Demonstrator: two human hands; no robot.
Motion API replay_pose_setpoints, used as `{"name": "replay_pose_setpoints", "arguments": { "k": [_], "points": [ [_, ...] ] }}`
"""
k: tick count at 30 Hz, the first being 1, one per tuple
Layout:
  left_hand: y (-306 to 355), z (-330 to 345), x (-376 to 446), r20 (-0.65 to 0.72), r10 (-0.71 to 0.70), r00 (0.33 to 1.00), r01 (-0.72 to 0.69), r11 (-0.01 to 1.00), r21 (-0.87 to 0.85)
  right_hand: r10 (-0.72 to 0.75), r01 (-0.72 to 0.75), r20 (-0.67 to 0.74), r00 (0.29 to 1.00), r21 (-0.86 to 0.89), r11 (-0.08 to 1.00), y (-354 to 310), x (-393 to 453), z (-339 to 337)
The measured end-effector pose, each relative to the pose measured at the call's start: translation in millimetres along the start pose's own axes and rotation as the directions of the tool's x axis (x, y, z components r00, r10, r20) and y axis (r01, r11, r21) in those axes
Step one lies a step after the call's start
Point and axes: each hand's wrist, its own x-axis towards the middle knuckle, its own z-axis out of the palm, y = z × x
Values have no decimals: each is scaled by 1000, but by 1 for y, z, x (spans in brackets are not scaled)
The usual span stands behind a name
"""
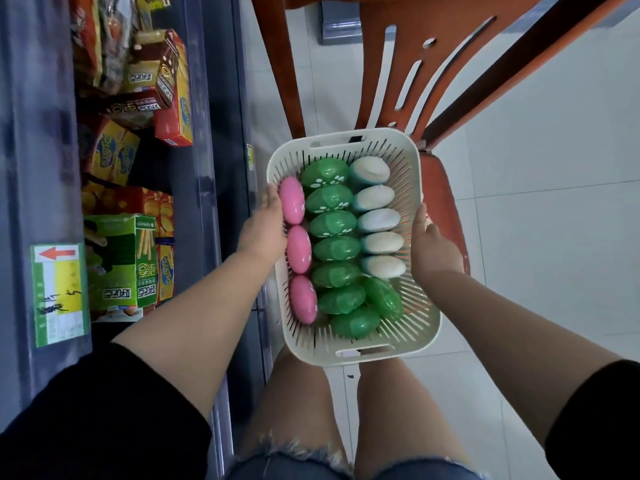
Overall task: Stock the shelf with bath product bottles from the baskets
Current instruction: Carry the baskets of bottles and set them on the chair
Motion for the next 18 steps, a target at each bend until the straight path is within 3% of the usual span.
{"name": "replay_pose_setpoints", "arguments": {
  "k": [5,7,12,18],
  "points": [
    [-4,1,-5,-12,-6,1000,6,999,-49,20,-20,-1,1000,45,999,4,2,-2],
    [-5,3,-7,-4,-80,997,79,993,-92,21,-21,-6,1000,68,997,7,5,-2],
    [-12,18,-15,115,-136,984,150,981,-125,16,-13,-23,1000,120,993,5,10,-3],
    [-18,15,-22,55,-88,995,96,984,-150,11,-9,-29,1000,94,996,-5,10,-1]
  ]
}}
